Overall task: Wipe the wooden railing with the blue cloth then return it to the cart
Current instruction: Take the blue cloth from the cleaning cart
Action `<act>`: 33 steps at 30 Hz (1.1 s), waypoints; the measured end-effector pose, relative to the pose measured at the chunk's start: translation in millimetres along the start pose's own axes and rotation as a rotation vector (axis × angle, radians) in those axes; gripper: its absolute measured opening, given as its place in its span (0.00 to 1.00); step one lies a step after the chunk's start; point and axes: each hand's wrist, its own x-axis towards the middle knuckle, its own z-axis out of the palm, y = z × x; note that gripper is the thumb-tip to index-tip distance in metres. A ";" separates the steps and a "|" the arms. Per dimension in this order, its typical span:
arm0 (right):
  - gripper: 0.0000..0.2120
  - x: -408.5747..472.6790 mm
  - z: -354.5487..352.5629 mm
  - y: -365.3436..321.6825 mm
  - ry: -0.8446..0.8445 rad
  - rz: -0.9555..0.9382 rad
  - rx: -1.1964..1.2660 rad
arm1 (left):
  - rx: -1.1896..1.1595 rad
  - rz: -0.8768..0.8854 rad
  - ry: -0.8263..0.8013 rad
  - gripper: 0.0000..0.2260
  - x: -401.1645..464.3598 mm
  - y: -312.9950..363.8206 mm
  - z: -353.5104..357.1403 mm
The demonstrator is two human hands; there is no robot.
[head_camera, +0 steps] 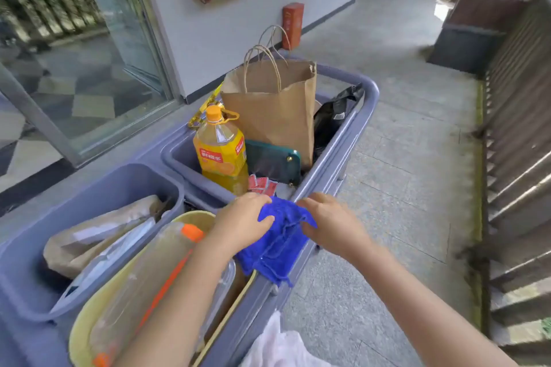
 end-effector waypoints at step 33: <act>0.10 39.2 12.1 32.0 0.013 -0.410 -0.013 | -0.019 -0.161 0.082 0.11 -16.8 15.6 27.4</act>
